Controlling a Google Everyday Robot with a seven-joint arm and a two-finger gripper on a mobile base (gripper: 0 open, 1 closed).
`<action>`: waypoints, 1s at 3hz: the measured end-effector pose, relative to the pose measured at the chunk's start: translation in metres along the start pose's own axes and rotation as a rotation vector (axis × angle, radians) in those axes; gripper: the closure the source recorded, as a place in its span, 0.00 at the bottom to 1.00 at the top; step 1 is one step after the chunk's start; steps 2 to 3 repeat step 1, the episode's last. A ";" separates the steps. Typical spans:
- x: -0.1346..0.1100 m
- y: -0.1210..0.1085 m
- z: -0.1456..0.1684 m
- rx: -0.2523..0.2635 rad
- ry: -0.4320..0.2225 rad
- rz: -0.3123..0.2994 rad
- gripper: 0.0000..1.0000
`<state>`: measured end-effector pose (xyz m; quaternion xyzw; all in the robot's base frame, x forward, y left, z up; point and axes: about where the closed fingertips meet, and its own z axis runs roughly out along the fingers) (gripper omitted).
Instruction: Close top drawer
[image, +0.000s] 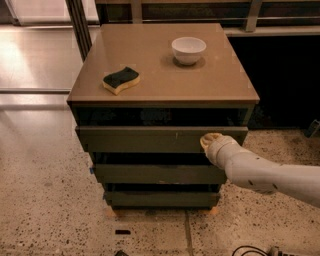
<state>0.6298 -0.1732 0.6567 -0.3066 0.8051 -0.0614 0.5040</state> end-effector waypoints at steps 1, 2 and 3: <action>0.000 0.000 0.000 0.000 0.000 0.000 1.00; 0.000 0.000 0.000 0.000 0.000 0.000 1.00; 0.000 0.000 0.000 0.000 0.000 0.000 1.00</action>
Offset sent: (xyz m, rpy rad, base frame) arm 0.0000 0.0000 0.0000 0.0000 0.0000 0.0000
